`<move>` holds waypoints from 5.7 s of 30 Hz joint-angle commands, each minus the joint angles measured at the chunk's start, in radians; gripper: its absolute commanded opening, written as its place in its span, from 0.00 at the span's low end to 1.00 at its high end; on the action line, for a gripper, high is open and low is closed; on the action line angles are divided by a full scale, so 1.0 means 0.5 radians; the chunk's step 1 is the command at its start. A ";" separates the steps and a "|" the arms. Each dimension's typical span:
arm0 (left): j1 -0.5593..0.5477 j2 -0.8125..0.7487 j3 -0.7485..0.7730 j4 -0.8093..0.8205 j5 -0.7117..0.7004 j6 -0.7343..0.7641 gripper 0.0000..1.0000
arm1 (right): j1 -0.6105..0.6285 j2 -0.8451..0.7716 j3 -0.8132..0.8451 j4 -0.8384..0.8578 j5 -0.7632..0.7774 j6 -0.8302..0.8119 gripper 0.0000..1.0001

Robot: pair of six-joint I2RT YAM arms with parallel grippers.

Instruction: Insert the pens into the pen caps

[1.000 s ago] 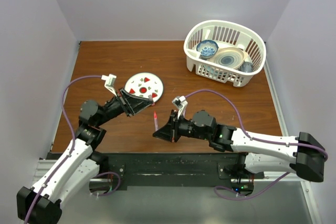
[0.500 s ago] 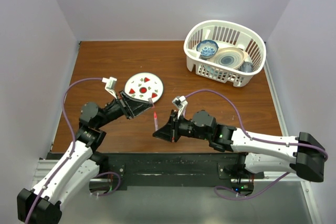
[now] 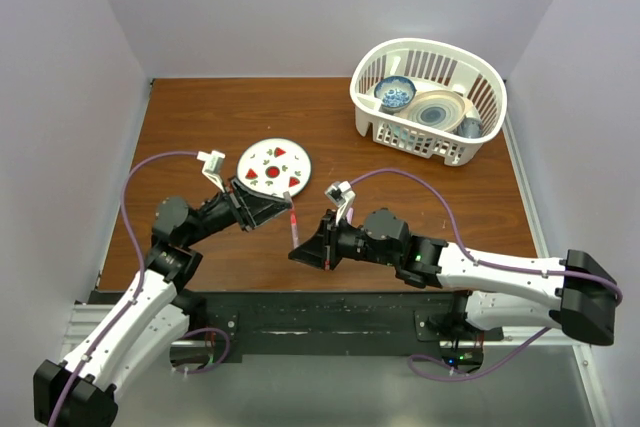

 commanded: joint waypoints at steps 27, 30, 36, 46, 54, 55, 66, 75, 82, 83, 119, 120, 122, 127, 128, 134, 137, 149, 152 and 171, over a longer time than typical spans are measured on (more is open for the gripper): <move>-0.009 -0.096 0.002 -0.079 0.419 0.111 0.16 | 0.011 0.020 0.346 -0.260 0.157 -0.357 0.00; -0.009 -0.099 0.067 -0.174 0.410 0.176 0.32 | 0.008 0.011 0.340 -0.263 0.133 -0.372 0.00; -0.009 -0.139 0.159 -0.196 0.321 0.207 0.55 | 0.008 -0.041 0.294 -0.233 0.068 -0.348 0.00; -0.009 0.002 0.334 -0.315 0.168 0.333 0.61 | 0.014 -0.094 0.230 -0.202 -0.005 -0.305 0.00; -0.009 0.073 0.374 -0.266 0.119 0.311 0.59 | 0.020 -0.127 0.199 -0.202 -0.027 -0.299 0.00; -0.009 0.073 0.371 -0.254 0.119 0.302 0.56 | 0.020 -0.130 0.199 -0.199 -0.027 -0.302 0.00; -0.009 0.036 0.175 0.095 0.275 0.069 0.03 | 0.020 -0.130 0.208 -0.168 -0.018 -0.296 0.00; -0.012 -0.135 -0.025 0.065 0.327 -0.011 0.00 | 0.020 -0.078 0.377 -0.187 0.105 -0.360 0.00; -0.027 -0.227 -0.200 -0.005 0.324 -0.017 0.00 | -0.007 -0.026 0.625 -0.337 0.276 -0.541 0.00; -0.028 -0.237 -0.200 -0.115 0.327 0.050 0.00 | -0.013 -0.020 0.683 -0.349 0.301 -0.587 0.00; -0.301 -0.243 -0.654 0.192 0.263 0.023 0.00 | -0.566 0.756 1.770 -0.349 -0.113 -0.670 0.00; -0.301 -0.258 -0.606 0.170 0.260 0.038 0.00 | -0.566 0.753 1.751 -0.352 -0.137 -0.670 0.00; -0.298 -0.264 -0.529 0.097 0.199 0.054 0.00 | -0.566 0.707 1.623 -0.313 -0.205 -0.636 0.00; -0.298 -0.185 -0.100 -0.313 0.021 0.292 0.00 | -0.563 0.496 1.084 -0.144 -0.380 -0.483 0.00; -0.298 -0.115 0.035 -0.364 -0.043 0.342 0.00 | -0.563 0.444 1.004 -0.119 -0.407 -0.462 0.00; -0.294 0.174 0.388 -0.695 -0.316 0.544 0.00 | -0.559 0.085 0.558 -0.171 -0.407 -0.385 0.27; -0.288 0.324 0.496 -0.788 -0.402 0.624 0.00 | -0.559 -0.108 0.390 -0.260 -0.380 -0.360 0.48; -0.276 0.790 0.288 -0.662 -0.933 0.670 0.00 | -0.559 -0.918 0.021 -0.803 -0.162 -0.243 0.96; -0.273 0.965 0.245 -0.506 -1.086 0.652 0.00 | -0.559 -0.959 0.039 -0.886 -0.119 -0.256 0.98; -0.276 1.426 0.450 -0.403 -1.099 0.744 0.40 | -0.556 -0.904 0.055 -0.978 -0.002 -0.240 0.99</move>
